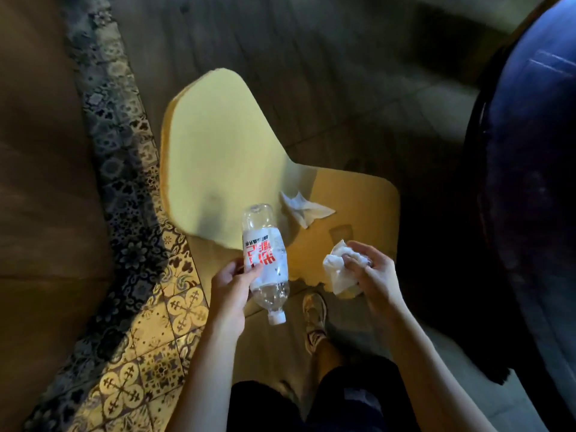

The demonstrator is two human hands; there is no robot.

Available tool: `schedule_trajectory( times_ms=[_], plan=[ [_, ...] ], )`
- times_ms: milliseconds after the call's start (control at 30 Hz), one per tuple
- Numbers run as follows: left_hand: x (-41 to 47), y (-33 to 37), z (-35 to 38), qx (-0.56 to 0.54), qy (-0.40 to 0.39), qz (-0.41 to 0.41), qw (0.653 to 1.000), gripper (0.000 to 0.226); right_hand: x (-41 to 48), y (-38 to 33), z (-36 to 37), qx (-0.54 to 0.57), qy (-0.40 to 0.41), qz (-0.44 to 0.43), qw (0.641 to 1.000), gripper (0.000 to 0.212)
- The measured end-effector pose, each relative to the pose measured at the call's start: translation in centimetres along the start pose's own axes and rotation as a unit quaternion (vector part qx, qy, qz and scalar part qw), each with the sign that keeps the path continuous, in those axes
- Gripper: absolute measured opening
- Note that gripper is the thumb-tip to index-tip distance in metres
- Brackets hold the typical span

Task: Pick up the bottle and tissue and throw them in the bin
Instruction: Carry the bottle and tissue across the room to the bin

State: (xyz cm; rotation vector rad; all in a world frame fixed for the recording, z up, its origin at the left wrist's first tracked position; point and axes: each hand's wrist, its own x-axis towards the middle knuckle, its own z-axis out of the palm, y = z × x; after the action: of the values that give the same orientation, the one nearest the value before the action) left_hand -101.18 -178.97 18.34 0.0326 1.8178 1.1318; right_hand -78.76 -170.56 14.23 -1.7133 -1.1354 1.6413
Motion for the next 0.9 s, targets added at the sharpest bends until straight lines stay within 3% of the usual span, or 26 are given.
schedule_trajectory(
  times_ms=[200,400,467,600,733,900],
  plan=[
    [10.6,0.3,5.0,0.054,-0.003,-0.027,0.998,0.018,13.8,0.9,4.6,-0.081,-0.034,0.026,0.996,0.046],
    [20.2,-1.9,8.1,0.050,0.007,-0.058,0.997,0.020,25.0,5.9,10.0,-0.134,-0.075,0.069,0.986,0.075],
    [22.4,-2.9,8.6,0.049,0.004,-0.067,0.997,0.036,27.7,8.2,11.5,-0.122,-0.101,0.076,0.984,0.080],
    [24.8,-4.6,9.0,0.065,-0.005,-0.069,0.995,0.029,31.0,12.1,14.1,-0.137,-0.102,0.100,0.980,0.064],
    [25.8,-5.4,8.7,0.084,-0.023,-0.076,0.993,0.059,31.6,12.9,14.7,-0.119,-0.085,0.121,0.982,0.055],
    [25.5,-5.0,8.4,0.097,-0.048,-0.071,0.992,0.029,31.5,12.7,14.5,-0.136,-0.064,0.145,0.978,0.032]
  ],
)
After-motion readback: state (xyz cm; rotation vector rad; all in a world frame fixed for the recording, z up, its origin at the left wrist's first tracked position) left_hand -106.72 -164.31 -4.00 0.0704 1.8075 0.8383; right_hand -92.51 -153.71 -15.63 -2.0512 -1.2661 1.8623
